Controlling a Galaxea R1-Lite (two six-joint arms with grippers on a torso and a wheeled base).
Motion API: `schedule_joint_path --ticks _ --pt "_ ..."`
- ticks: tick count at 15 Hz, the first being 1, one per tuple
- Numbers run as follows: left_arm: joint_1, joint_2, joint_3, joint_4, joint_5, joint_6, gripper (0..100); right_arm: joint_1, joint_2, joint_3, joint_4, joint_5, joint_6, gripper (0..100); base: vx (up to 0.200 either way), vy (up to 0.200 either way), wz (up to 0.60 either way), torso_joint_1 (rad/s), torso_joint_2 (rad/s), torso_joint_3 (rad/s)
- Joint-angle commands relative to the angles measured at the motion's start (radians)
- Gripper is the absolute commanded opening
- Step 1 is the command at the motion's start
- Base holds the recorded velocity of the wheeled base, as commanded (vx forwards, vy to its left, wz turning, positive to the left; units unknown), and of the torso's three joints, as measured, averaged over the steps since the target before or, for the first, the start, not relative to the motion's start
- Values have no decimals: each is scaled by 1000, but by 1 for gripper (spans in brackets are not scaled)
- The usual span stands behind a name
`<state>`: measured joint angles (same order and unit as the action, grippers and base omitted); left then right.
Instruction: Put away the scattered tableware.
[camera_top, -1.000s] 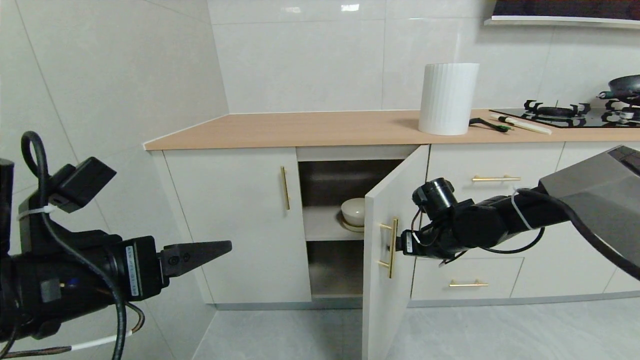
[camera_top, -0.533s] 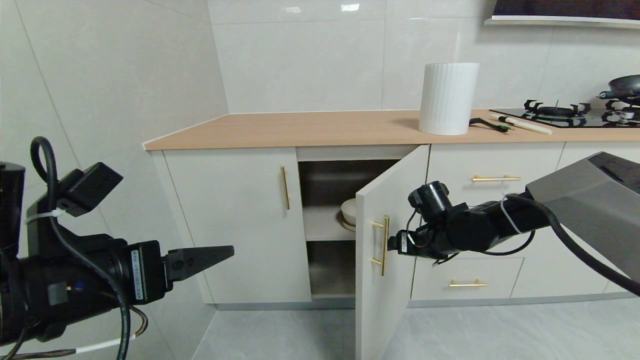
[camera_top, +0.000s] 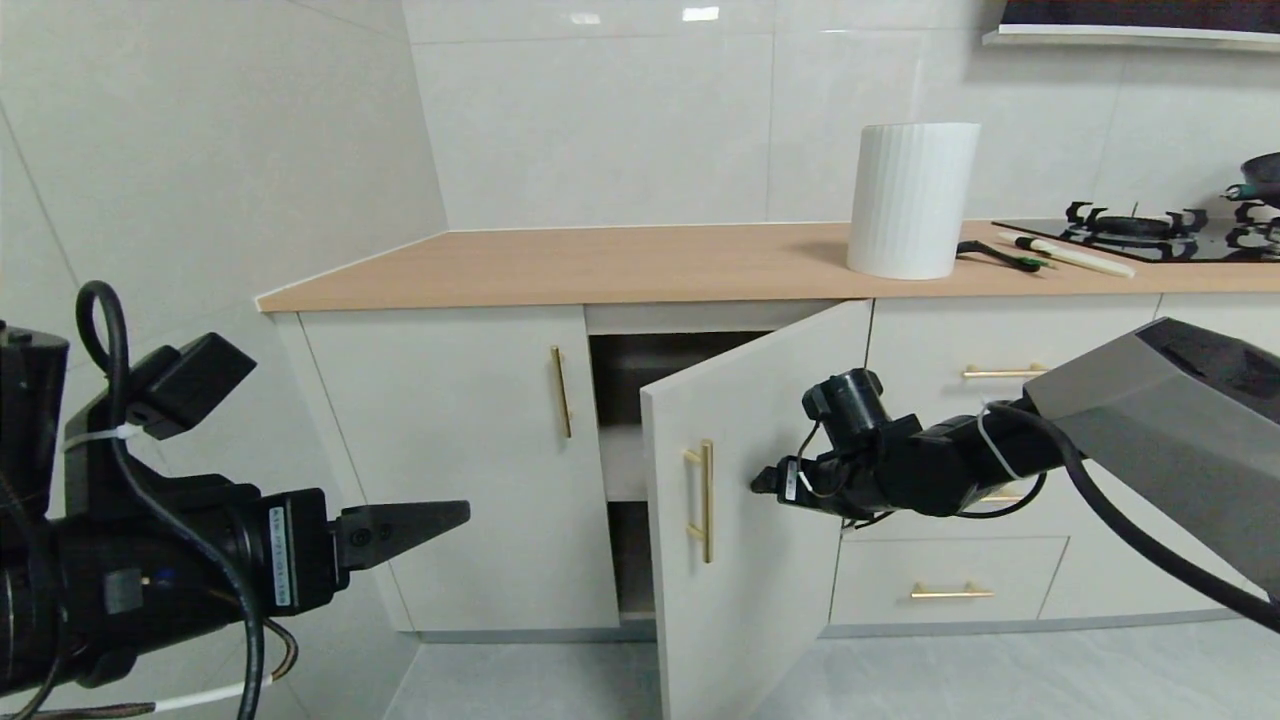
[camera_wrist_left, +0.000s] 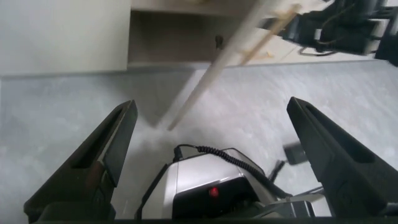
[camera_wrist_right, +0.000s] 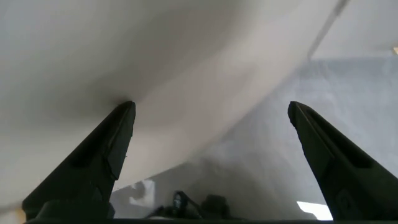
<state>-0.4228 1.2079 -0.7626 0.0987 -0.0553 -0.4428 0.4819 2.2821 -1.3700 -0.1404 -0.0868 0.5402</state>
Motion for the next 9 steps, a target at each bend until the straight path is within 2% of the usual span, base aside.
schedule_joint_path --ticks 1,2,9 --pt "1 1 2 1 0 -1 100 15 17 -17 -8 -2 24 100 200 0 0 2 2 2" --pt "-1 2 2 -1 0 -1 100 18 31 -40 -8 -5 64 100 200 0 0 2 -2 2" --pt "-1 1 -1 -4 6 1 100 17 68 -164 -4 -5 274 100 0 0 0 0 0 0"
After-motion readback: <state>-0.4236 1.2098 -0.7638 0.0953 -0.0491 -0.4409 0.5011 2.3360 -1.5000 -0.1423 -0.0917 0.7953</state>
